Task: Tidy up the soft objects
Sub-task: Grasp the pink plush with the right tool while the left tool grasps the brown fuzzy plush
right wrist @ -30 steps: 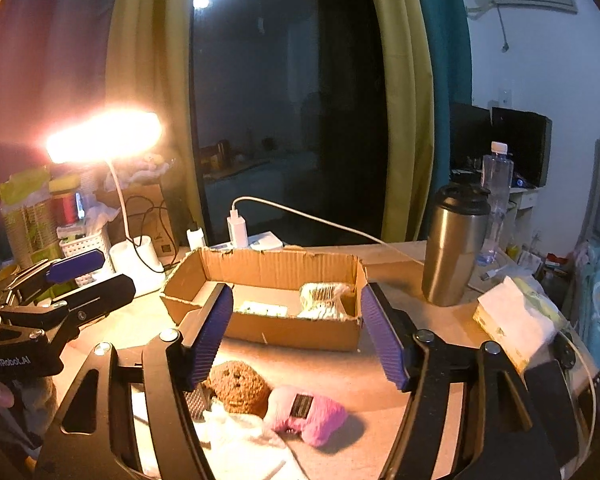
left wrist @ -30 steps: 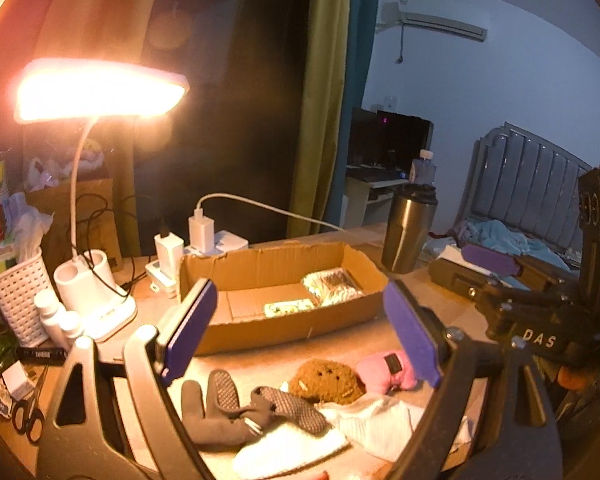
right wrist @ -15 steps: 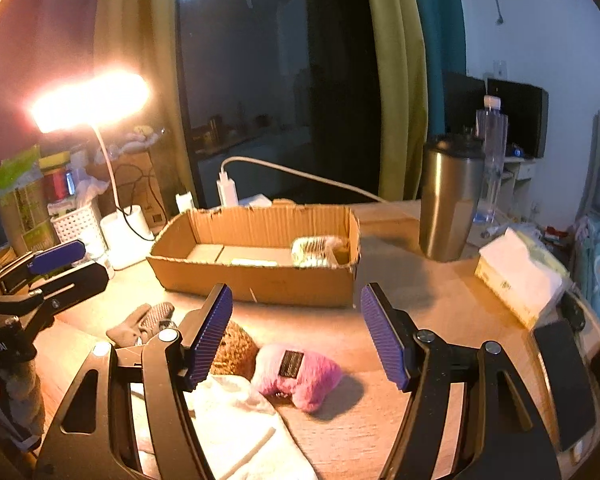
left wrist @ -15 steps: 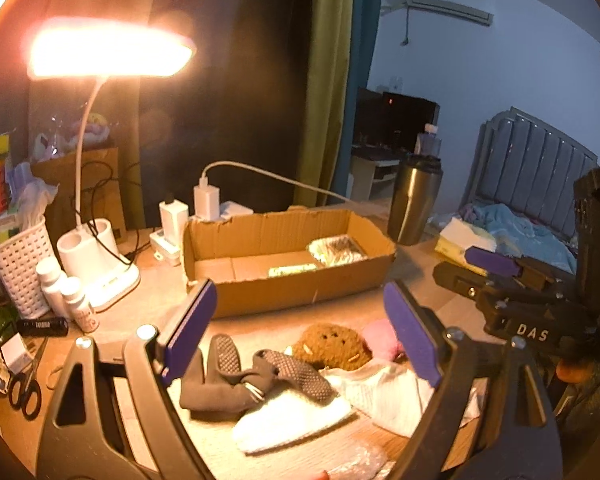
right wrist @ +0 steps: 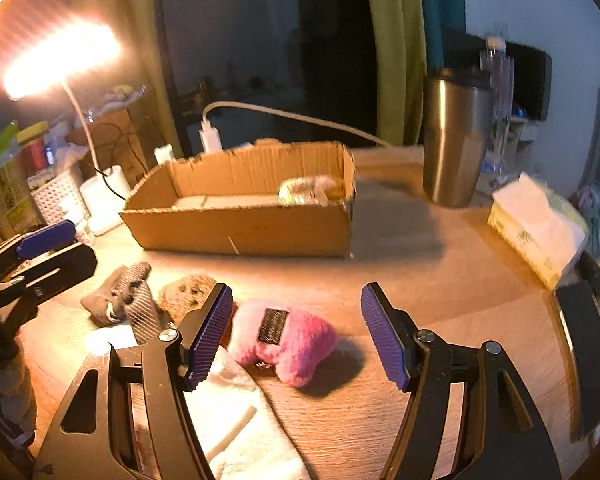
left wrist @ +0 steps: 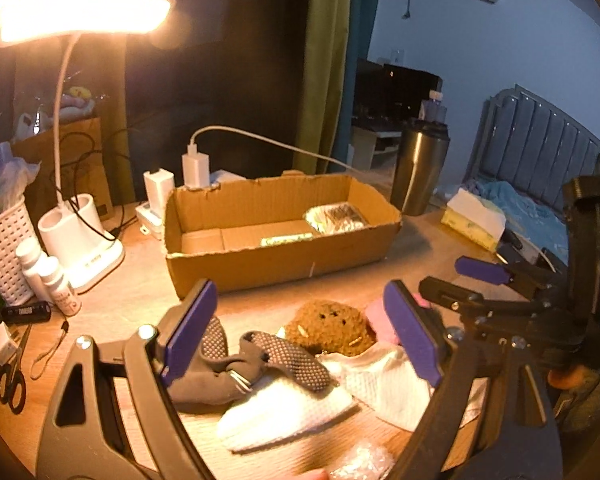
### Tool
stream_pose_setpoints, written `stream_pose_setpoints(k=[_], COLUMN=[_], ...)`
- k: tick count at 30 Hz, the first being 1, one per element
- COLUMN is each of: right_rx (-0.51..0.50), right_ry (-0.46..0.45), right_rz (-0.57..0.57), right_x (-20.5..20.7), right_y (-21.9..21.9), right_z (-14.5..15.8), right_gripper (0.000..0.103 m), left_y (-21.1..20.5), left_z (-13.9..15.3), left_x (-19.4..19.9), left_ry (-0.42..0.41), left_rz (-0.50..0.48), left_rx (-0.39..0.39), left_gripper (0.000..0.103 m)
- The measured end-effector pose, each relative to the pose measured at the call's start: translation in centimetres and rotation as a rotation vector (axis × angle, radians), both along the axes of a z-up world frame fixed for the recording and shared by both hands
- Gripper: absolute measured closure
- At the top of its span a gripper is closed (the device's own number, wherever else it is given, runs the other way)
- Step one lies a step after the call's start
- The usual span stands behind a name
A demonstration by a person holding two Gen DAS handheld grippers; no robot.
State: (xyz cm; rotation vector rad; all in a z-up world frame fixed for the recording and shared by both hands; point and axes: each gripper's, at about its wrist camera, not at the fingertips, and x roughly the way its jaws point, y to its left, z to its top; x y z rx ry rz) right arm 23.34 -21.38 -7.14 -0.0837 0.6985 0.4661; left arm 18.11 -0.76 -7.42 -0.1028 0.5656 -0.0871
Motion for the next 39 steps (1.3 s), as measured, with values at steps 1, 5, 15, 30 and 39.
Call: stream_pose_setpoints(k=[1,5,15,30,39], right_rx=[-0.003,-0.01,-0.051,-0.025,0.031], right_ry=[0.013,0.053,0.16,0.162,0.142], right_rz=[-0.001,0.022,0.056,0.011,0.009], right_x=[0.3,0.8,2.1,3.1,2.9], right_y=[0.0,0.5,1.8,-1.3,-3.0], right_z=[-0.3,-1.3,-3.8,-3.8,-3.2], right_gripper=[0.033,0.033,0.033,0.049,0.057], left_y=[-0.1,-0.4,-0.8,-4.5,-5.0], left_z=[-0.1,-0.7,-2.1,-4.2,-7.0], left_x=[0.2,0.9,2.4,6.1,8.6], left_ry=[0.007,0.036,0.101,0.208,0.343], left_rz=[-0.002,-0.004,-0.003,-0.056,-0.034], left_rx=[0.004,0.019,0.047,0.139,0.185], left_gripper=[0.016,0.016,0.016,0.016,0.018])
